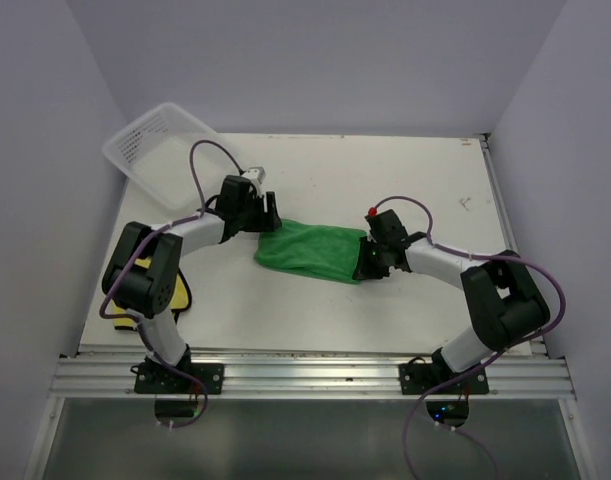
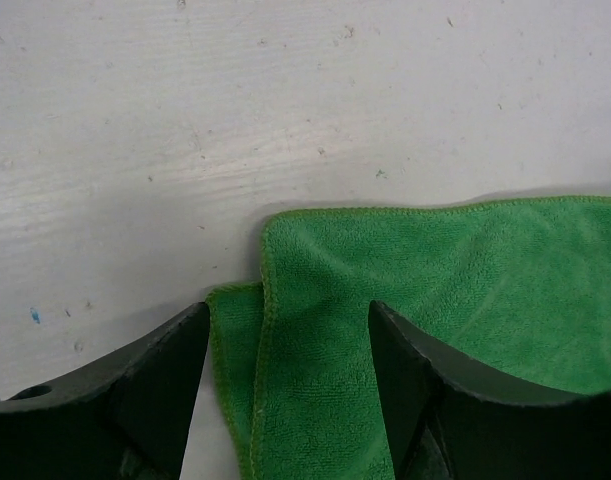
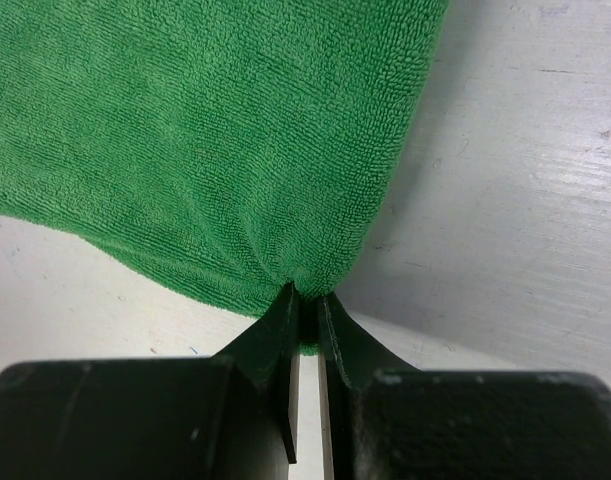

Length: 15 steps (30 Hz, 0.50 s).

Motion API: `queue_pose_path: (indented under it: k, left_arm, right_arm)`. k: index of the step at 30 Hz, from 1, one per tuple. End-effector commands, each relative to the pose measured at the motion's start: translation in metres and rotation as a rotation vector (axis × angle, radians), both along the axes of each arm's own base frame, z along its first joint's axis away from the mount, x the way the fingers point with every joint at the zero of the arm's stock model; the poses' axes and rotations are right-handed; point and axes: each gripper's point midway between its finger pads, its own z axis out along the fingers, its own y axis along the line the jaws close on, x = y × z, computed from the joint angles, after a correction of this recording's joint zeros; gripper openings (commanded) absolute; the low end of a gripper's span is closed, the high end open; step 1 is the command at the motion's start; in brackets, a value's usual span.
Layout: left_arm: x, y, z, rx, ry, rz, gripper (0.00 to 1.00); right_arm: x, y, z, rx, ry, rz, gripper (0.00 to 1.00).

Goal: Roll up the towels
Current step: Fold the towel

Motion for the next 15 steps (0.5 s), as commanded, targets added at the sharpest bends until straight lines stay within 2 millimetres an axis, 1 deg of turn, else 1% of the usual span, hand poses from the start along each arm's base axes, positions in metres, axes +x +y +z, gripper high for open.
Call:
queue_pose_path:
  k: [1, 2, 5, 6, 7, 11, 15]
  left_arm:
    - [0.023, -0.014, 0.016, -0.02, -0.075, -0.025, 0.68]
    - [0.024, -0.013, 0.012, -0.013, -0.068, -0.022, 0.67]
    - [0.023, -0.015, 0.007, -0.014, -0.064, -0.027, 0.61]
    - [0.024, -0.016, 0.007, -0.014, -0.066, -0.029, 0.56]
    - [0.024, -0.016, 0.006, -0.014, -0.064, -0.029, 0.55]
    - [0.024, -0.015, 0.005, -0.01, -0.07, -0.03, 0.53]
    - [0.022, -0.015, 0.002, -0.008, -0.064, -0.031, 0.47]
  right_arm:
    - [-0.036, -0.027, -0.021, -0.116, 0.121, 0.028, 0.0]
    - [-0.035, -0.027, -0.021, -0.113, 0.117, 0.029, 0.0]
    - [-0.036, -0.027, -0.023, -0.114, 0.124, 0.028, 0.0]
    - [-0.037, -0.028, -0.024, -0.117, 0.127, 0.026, 0.0]
    - [-0.037, -0.028, -0.025, -0.118, 0.128, 0.027, 0.0]
    - [-0.038, -0.029, -0.029, -0.121, 0.137, 0.026, 0.0]
    - [-0.04, -0.029, -0.033, -0.123, 0.144, 0.027, 0.0]
